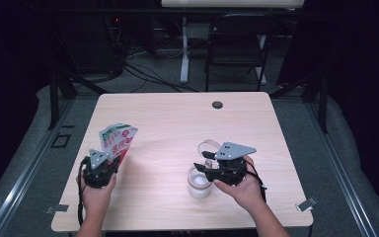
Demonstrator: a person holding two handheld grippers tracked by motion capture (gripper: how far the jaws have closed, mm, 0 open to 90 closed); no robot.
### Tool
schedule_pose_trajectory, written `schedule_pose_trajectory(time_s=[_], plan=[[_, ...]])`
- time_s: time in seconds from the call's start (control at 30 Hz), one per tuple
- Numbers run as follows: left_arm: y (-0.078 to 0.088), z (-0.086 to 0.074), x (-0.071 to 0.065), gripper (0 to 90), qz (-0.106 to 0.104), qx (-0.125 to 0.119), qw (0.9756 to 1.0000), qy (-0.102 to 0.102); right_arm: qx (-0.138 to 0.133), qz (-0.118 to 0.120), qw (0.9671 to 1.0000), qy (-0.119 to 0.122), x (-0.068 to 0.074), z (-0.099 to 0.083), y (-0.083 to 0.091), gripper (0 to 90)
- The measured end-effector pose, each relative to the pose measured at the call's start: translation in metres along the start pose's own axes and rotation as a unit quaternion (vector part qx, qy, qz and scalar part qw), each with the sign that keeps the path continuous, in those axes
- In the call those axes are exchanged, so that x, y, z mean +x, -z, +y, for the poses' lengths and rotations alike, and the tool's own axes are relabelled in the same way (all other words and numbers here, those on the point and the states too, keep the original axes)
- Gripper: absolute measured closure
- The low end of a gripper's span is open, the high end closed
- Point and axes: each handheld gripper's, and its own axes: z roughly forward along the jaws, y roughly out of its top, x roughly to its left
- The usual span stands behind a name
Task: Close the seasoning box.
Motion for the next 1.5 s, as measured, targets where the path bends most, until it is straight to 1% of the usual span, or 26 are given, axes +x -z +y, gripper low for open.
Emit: schedule_pose_trajectory(time_s=[0.1,0.2,0.3,0.37,0.47,0.57,0.7,0.73,0.83,0.87,0.93,1.03,1.1,1.13,1.23,1.5], plan=[[-0.002,-0.007,0.012,78.5,0.011,0.015,0.9996,0.019,0.000,0.006,1.0000,-0.001,0.001,0.001,-0.003,53.3],[-0.004,-0.012,0.019,78.4,0.027,0.030,0.9988,0.027,0.007,0.012,0.9999,-0.002,0.001,0.003,-0.006,53.2],[-0.006,-0.016,0.025,78.0,0.032,0.042,0.9979,0.038,0.007,0.016,0.9998,-0.002,0.001,0.003,-0.009,53.1],[-0.007,-0.018,0.026,77.6,0.033,0.049,0.9975,0.039,0.008,0.017,0.9998,-0.003,0.001,0.003,-0.011,53.0],[-0.007,-0.019,0.025,75.9,0.038,0.052,0.9973,0.036,0.006,0.018,0.9998,-0.004,0.000,0.004,-0.012,53.0],[-0.007,-0.019,0.024,70.9,0.039,0.051,0.9972,0.039,0.007,0.019,0.9998,-0.001,0.001,0.004,-0.013,53.0],[-0.004,-0.018,0.024,60.5,0.038,0.039,0.9976,0.042,0.009,0.019,0.9998,0.001,0.001,0.004,-0.014,53.0],[-0.003,-0.018,0.024,57.4,0.038,0.031,0.9978,0.045,0.009,0.019,0.9998,0.001,0.001,0.004,-0.015,53.0],[0.000,-0.017,0.022,42.3,0.044,0.019,0.9980,0.041,0.010,0.017,0.9998,0.001,0.001,0.004,-0.014,52.7],[0.000,-0.017,0.021,38.9,0.048,0.014,0.9980,0.040,0.008,0.016,0.9998,0.000,0.001,0.004,-0.014,52.6],[0.000,-0.016,0.019,33.8,0.047,0.010,0.9981,0.040,0.008,0.015,0.9999,-0.001,0.001,0.004,-0.014,52.3],[0.001,-0.015,0.017,33.3,0.042,0.011,0.9985,0.034,0.007,0.014,0.9999,-0.001,0.000,0.004,-0.013,51.9],[0.002,-0.015,0.015,33.4,0.034,0.008,0.9988,0.035,0.007,0.013,0.9999,0.000,0.000,0.004,-0.013,51.2],[0.003,-0.014,0.014,33.3,0.033,0.010,0.9989,0.031,0.007,0.013,0.9999,-0.001,0.000,0.004,-0.013,51.0],[0.005,-0.012,0.011,33.3,0.032,0.003,0.9992,0.024,0.006,0.012,0.9999,-0.001,0.000,0.004,-0.013,50.6],[0.009,-0.009,0.007,33.5,0.023,-0.001,0.9996,0.017,0.006,0.010,0.9999,-0.002,0.000,0.004,-0.013,49.8]])
